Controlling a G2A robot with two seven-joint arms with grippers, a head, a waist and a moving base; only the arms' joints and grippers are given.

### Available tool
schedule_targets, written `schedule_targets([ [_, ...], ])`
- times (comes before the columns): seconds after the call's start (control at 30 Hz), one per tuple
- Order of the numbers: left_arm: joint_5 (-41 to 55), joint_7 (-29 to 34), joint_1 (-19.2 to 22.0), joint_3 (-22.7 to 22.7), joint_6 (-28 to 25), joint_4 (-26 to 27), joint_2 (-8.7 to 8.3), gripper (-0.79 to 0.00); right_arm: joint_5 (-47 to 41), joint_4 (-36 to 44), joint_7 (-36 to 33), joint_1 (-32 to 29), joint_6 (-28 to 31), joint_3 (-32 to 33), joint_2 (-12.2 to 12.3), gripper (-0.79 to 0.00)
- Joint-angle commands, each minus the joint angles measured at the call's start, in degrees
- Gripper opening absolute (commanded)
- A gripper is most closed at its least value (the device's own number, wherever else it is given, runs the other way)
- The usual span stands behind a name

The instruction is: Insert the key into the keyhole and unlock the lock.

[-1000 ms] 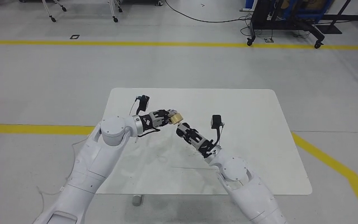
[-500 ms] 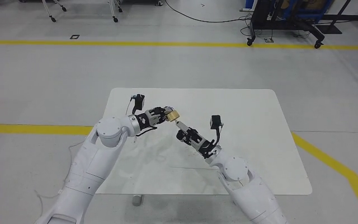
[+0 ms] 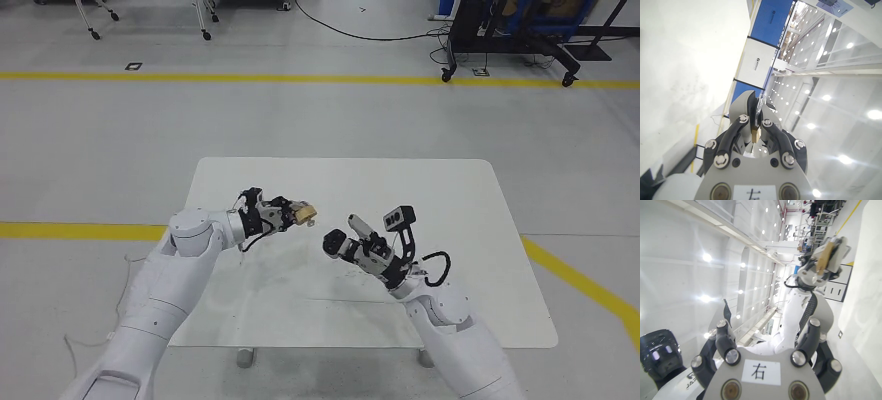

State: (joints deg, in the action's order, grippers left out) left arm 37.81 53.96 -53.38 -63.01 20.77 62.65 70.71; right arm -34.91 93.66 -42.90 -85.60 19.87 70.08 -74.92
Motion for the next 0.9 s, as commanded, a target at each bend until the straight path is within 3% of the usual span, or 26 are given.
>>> schedule_targets([
  [0.0, 2.1, 2.3, 1.1, 0.8, 1.3, -2.7, 0.36, -0.785, 0.7, 0.7, -1.2, -0.3, 2.0, 1.1, 0.2, -0.785],
  [0.2, 3.2, 7.5, 4.5, 4.4, 3.1, -8.0, 1.43, -0.785, 12.1, 1.7, 4.7, 1.5, 3.0, -1.6, 0.0, -0.785],
  [0.43, 4.6, 9.7, 6.4, 5.8, 2.1, -11.8, 2.2, -0.785, 30.8, 2.0, 19.2, 2.3, 1.2, -6.3, -0.9, -0.785],
  [0.73, 5.2, 10.6, 7.2, 6.3, 0.3, -13.3, 2.6, -0.785, 33.8, -2.4, 27.2, 5.3, -3.6, -8.1, -1.7, -0.785],
  [0.87, 5.4, 9.2, 7.3, 6.0, -1.5, -13.5, 2.7, -0.785, 33.4, -1.8, 28.1, 4.8, -2.6, -7.7, -1.7, -0.785],
])
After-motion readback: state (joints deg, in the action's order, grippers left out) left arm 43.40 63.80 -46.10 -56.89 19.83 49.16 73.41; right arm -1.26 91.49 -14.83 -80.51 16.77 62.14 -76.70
